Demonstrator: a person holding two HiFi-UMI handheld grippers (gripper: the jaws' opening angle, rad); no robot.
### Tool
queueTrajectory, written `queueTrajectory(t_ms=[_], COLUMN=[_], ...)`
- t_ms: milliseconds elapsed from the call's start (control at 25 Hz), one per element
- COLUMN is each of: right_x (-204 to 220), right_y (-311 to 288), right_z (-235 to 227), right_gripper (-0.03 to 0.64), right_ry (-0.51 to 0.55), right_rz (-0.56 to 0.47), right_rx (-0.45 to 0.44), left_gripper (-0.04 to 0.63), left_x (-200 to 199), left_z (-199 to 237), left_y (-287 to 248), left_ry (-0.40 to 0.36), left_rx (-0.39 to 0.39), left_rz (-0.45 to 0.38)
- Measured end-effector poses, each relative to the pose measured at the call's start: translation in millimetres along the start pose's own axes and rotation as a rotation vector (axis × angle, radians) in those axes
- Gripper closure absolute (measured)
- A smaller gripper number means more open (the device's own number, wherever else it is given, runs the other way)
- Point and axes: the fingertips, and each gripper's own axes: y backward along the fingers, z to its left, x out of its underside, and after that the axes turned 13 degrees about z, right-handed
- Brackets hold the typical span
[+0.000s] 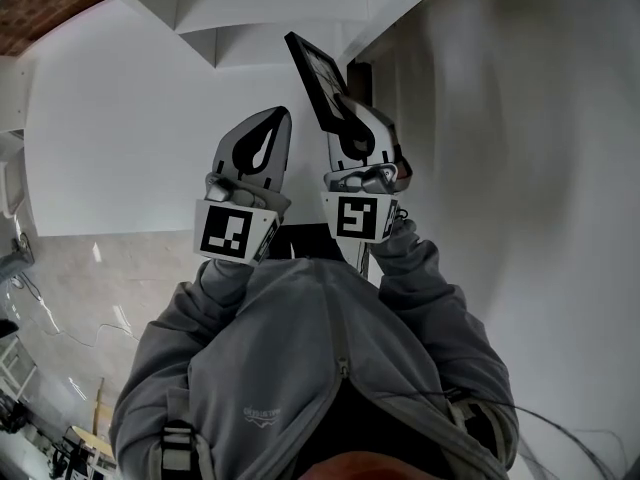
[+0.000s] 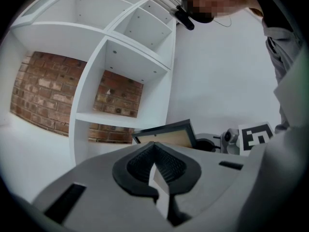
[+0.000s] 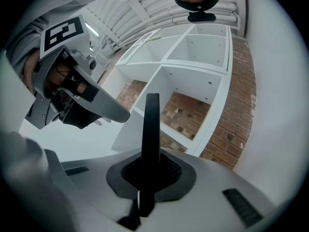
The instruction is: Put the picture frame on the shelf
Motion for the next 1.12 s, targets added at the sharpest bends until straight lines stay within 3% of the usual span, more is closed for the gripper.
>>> queueTrajectory(t_ms=[320, 1120], right_x=[25, 76], right_y=[-36, -99], right_z=[9, 36], right_gripper=[0.583, 0.583], right_ry=[0.054, 0.254], right_rz=[0.031, 0.144], right_rx=[0.0, -0.003], left_gripper=[0.589, 0.589], left_x=[16, 65], left_z=[17, 36], left_y=[-23, -65], left_ry=[0.02, 0.068], left_rx=[0.004, 0.028], left_rz=[-0.002, 0.087])
